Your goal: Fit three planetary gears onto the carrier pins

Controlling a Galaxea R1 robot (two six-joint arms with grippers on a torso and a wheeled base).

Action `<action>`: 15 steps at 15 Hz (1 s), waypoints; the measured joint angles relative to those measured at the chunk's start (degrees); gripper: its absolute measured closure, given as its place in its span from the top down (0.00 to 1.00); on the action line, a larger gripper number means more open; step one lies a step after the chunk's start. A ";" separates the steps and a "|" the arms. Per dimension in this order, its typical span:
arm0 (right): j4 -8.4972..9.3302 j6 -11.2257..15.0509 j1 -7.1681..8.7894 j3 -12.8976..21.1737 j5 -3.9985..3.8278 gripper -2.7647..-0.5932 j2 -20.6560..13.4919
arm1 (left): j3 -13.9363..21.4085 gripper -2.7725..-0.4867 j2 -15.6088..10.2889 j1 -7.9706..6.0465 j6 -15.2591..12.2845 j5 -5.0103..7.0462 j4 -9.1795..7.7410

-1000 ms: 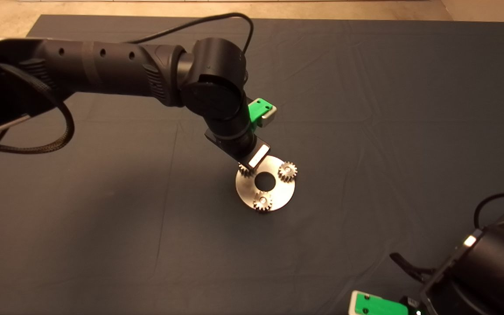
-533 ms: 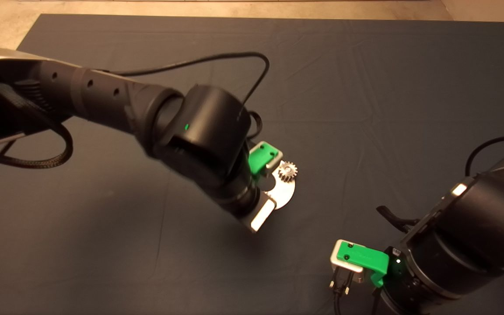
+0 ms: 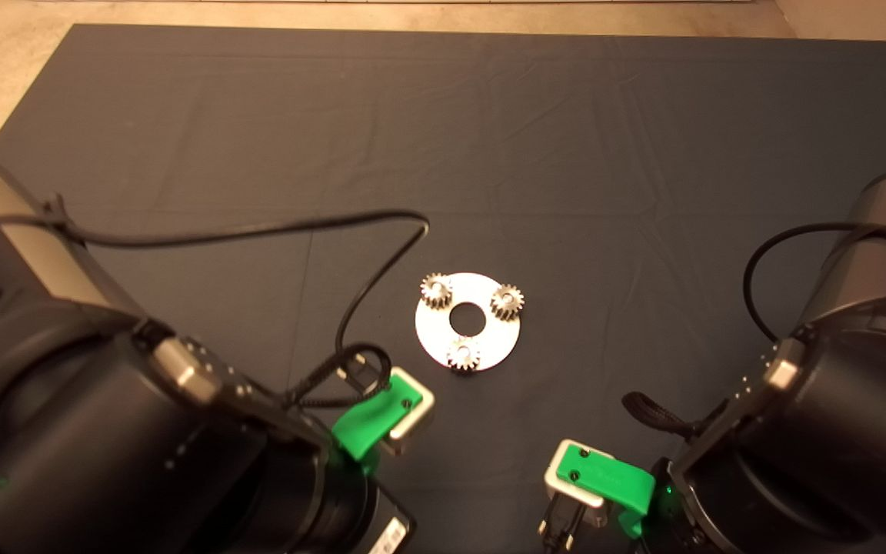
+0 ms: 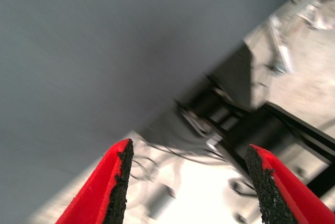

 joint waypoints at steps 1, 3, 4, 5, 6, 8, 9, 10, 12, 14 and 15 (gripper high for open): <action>0.11 0.88 -0.34 0.22 -0.11 0.39 0.00 | 0.02 0.43 -0.53 3.76 -0.39 0.04 0.82; 0.10 2.46 -2.73 0.64 -0.11 0.39 0.50 | 0.35 0.43 -0.99 11.48 -1.27 -0.02 2.57; 0.10 3.19 -5.22 0.86 -0.07 0.39 0.77 | 0.66 0.43 -1.29 13.66 -1.43 0.00 3.17; 0.10 3.92 -8.49 1.10 -0.05 0.39 0.74 | 0.77 0.43 -1.46 14.63 -1.50 0.03 3.96; 0.07 4.31 -11.30 1.25 -0.02 0.39 0.66 | 0.79 0.43 -1.62 15.19 -1.60 0.06 4.72; -0.06 5.08 -13.69 1.53 -0.02 0.39 -0.22 | 0.85 0.43 -2.15 16.66 -1.63 0.00 5.55; -0.12 5.32 -13.70 1.68 -0.05 0.39 -1.12 | 0.94 0.43 -2.71 17.59 -1.62 0.02 5.68; -0.20 5.36 -13.99 1.68 -0.05 0.39 -2.16 | 1.07 0.43 -3.32 18.17 -1.55 0.04 5.71; -0.32 5.40 -15.14 1.79 -0.08 0.39 -4.05 | 1.16 0.43 -4.11 18.86 -1.10 0.09 5.93; -0.37 5.40 -15.92 1.99 -0.10 0.39 -4.99 | 1.18 0.43 -4.86 19.89 -0.28 0.02 6.12; -0.37 5.40 -16.22 2.01 -0.10 0.39 -5.29 | 1.21 0.43 -5.42 20.60 -0.06 0.02 6.12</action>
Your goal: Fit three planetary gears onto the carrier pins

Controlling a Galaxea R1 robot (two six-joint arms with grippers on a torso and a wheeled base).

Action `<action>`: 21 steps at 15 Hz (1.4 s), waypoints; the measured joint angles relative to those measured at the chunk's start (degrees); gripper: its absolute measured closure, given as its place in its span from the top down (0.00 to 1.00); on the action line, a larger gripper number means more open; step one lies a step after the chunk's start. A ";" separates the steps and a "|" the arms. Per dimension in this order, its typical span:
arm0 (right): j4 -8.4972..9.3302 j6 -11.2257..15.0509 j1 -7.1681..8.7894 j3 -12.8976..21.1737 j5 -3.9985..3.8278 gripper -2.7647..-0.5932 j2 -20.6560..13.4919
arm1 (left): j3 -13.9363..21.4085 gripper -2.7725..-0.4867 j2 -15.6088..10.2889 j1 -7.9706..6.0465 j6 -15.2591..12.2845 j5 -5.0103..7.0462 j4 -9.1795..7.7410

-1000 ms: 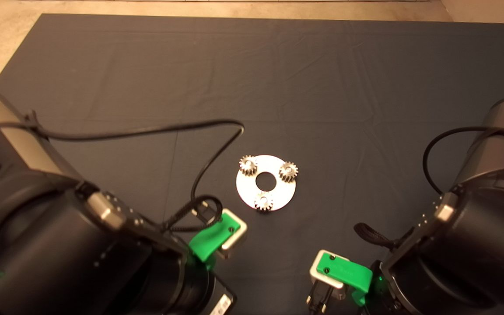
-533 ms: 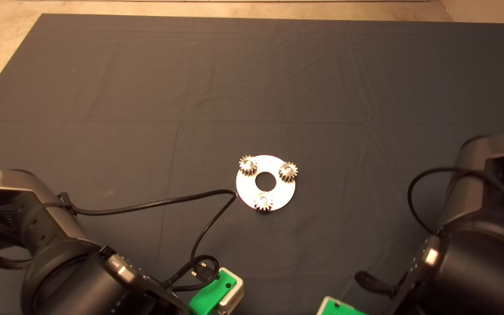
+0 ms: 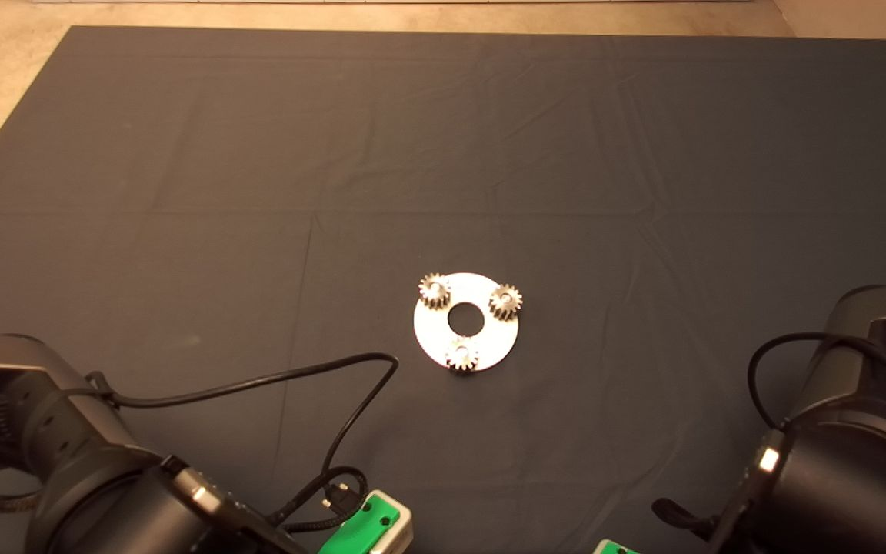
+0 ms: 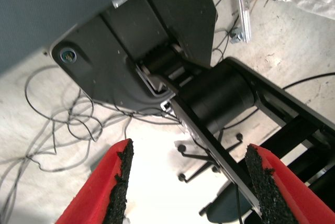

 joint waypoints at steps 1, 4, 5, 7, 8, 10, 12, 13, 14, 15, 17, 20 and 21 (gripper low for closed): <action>-0.05 0.00 -0.03 0.00 0.07 0.39 -0.13 | 0.00 0.43 -0.61 1.08 0.20 0.09 0.00; -0.11 0.00 -0.66 0.00 0.02 0.39 -1.13 | 0.00 0.43 -2.08 2.49 0.52 0.00 0.00; -0.11 0.00 -0.67 0.02 0.00 0.39 -1.29 | 0.00 0.43 -2.58 2.71 0.67 0.01 0.00; -0.13 0.00 -0.80 0.02 0.02 0.39 -1.41 | 0.02 0.43 -3.29 3.11 0.82 0.03 0.00; -0.13 0.00 -0.80 0.04 0.05 0.39 -1.46 | 0.02 0.43 -3.54 3.28 0.85 0.06 0.00; -0.13 0.00 -0.80 0.09 0.02 0.39 -2.05 | 0.06 0.43 -3.81 3.30 0.87 0.00 0.04; -0.13 0.00 -0.96 0.09 0.00 0.39 -2.23 | 0.13 0.43 -4.17 3.59 0.89 0.00 0.06; -0.13 0.00 -0.94 0.09 0.03 0.39 -2.23 | 0.15 0.43 -4.37 3.59 0.89 0.00 0.09; -0.13 0.00 -0.94 0.11 0.02 0.39 -2.29 | 0.17 0.43 -4.59 3.61 0.89 0.00 0.09; -0.13 0.00 -0.94 0.11 0.00 0.39 -2.41 | 0.17 0.43 -4.62 3.61 0.89 0.01 0.09; -0.13 0.00 -0.96 0.11 0.02 0.39 -2.56 | 0.17 0.43 -4.61 3.89 0.89 0.00 0.09; -0.16 0.00 -0.96 0.11 0.02 0.39 -2.98 | 0.17 0.43 -4.86 3.89 0.91 0.00 0.11; -0.16 0.00 -0.99 0.11 0.02 0.39 -3.39 | 0.17 0.43 -4.89 3.89 0.94 0.00 0.11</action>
